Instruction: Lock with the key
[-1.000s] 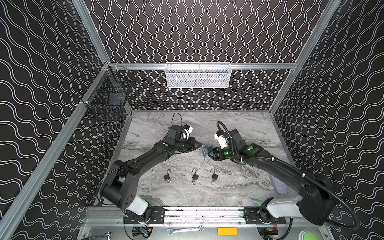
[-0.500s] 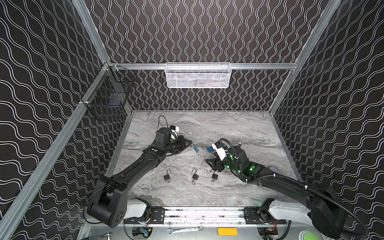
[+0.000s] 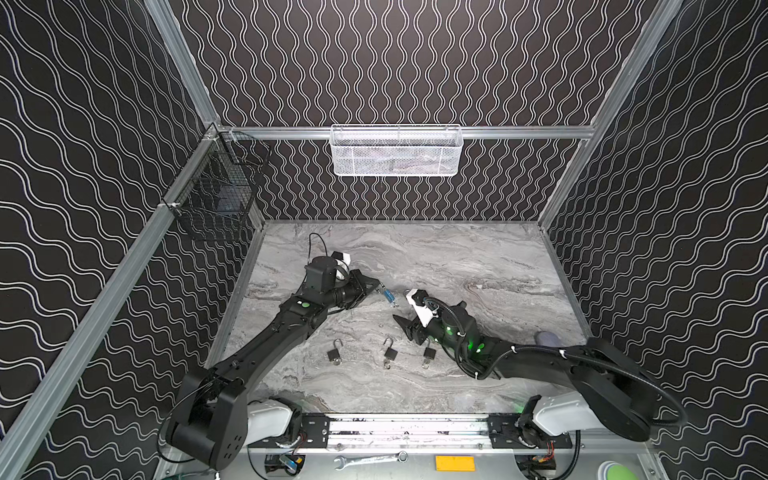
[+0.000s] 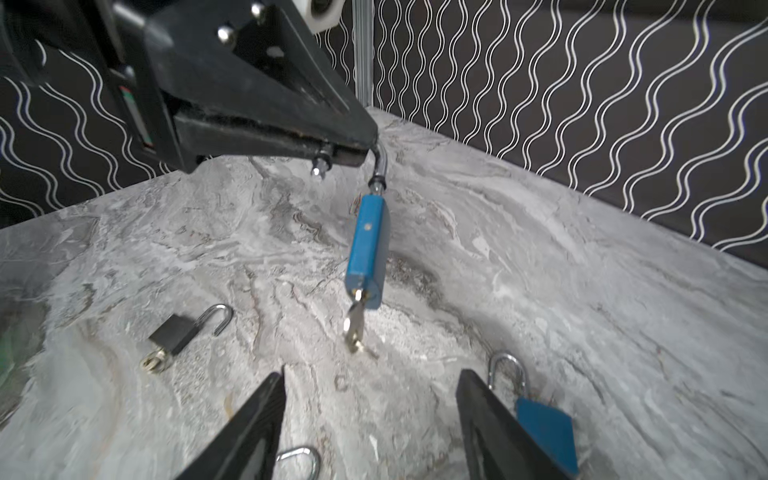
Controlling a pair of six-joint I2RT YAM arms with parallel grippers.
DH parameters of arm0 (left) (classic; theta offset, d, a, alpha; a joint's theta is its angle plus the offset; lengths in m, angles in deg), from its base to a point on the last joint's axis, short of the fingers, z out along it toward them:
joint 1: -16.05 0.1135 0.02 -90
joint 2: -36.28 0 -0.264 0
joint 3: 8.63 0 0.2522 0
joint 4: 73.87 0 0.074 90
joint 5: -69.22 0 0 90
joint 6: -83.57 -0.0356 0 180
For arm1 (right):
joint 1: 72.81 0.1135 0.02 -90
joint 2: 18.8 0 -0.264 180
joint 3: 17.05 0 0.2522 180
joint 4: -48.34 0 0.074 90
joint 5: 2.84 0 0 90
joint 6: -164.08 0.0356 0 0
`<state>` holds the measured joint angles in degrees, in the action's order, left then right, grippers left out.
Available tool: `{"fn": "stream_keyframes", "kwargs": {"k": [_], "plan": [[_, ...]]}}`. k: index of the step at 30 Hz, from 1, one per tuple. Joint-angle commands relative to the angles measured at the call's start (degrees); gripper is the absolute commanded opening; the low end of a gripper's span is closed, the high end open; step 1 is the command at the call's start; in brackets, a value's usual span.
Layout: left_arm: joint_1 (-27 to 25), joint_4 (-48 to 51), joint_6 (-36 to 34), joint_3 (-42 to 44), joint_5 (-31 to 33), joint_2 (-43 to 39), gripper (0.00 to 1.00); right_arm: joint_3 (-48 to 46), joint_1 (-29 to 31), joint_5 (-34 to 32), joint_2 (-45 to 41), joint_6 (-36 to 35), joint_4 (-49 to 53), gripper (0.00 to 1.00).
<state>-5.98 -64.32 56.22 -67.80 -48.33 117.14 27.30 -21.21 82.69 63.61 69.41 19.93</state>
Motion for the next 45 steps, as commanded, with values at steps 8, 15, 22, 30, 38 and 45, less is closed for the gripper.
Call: {"fn": "stream_keyframes", "kwargs": {"k": [8,15,22,30,38,45], "plan": [[0.5,-3.1,1.1,1.4,-1.1,-0.7,0.00,3.4,0.0,-0.4,5.2,-3.2,-9.3,0.63],[0.9,-3.4,1.3,1.6,-1.6,-1.2,0.00,6.1,0.0,0.7,9.4,-2.9,-10.6,0.58],[1.2,-2.5,0.9,1.5,-1.9,-1.4,0.00,8.0,-0.3,0.5,11.1,-2.8,-10.8,0.54],[1.3,-3.1,1.3,1.7,-2.3,-1.1,0.00,10.0,-0.8,1.6,11.9,-3.4,-9.3,0.46],[2.1,-3.8,1.5,2.1,-2.7,-1.1,0.00,10.4,-1.1,2.5,11.9,-2.3,-6.3,0.46],[3.1,-3.3,0.8,1.9,-3.3,-1.4,0.00,9.3,-1.1,2.0,11.8,-1.8,-6.9,0.45]]}}
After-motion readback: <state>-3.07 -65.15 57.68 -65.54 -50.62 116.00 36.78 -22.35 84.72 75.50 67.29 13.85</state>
